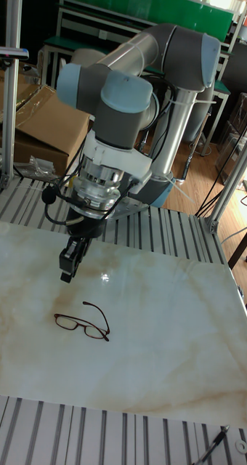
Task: Unfold the leg of the glasses (with one hand)
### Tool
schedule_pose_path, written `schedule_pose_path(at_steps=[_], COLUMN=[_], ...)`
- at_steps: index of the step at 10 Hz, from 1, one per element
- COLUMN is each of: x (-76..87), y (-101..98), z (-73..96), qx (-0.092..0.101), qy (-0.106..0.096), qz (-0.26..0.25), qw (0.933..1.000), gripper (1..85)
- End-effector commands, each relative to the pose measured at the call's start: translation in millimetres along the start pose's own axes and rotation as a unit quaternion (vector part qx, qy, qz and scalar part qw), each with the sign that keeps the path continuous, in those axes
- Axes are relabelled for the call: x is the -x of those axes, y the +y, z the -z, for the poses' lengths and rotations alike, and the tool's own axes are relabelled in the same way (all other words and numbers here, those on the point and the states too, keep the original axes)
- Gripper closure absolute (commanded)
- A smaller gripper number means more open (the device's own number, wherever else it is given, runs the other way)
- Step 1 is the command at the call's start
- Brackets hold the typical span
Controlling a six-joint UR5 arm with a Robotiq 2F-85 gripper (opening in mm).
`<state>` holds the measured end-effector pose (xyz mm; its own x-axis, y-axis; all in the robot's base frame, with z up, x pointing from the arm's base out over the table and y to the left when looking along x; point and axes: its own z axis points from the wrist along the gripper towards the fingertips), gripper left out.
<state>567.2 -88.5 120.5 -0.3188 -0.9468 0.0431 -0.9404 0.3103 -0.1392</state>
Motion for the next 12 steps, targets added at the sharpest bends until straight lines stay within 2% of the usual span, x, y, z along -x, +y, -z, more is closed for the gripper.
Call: schedule_pose_path(at_steps=[1, 2, 3, 5, 8, 9, 12], x=[14.2, 11.9, 11.0, 24.3, 36.2, 35.6, 23.3], y=[12.6, 9.7, 2.6, 1.9, -1.6, -1.2, -0.9], z=[-4.0, -4.2, -4.5, -8.0, -23.5, -22.5, -22.4], qx=[0.03, 0.025, 0.011, 0.016, 0.019, 0.02, 0.016], qy=[-0.027, -0.023, -0.022, -0.048, -0.066, -0.064, -0.041], qz=[-0.103, -0.126, -0.135, -0.157, -0.169, -0.172, -0.174], qw=[0.9938, 0.9915, 0.9905, 0.9862, 0.9833, 0.9827, 0.9837], gripper=[61.3, 63.7, 66.0, 66.3, 66.7, 66.7, 68.0])
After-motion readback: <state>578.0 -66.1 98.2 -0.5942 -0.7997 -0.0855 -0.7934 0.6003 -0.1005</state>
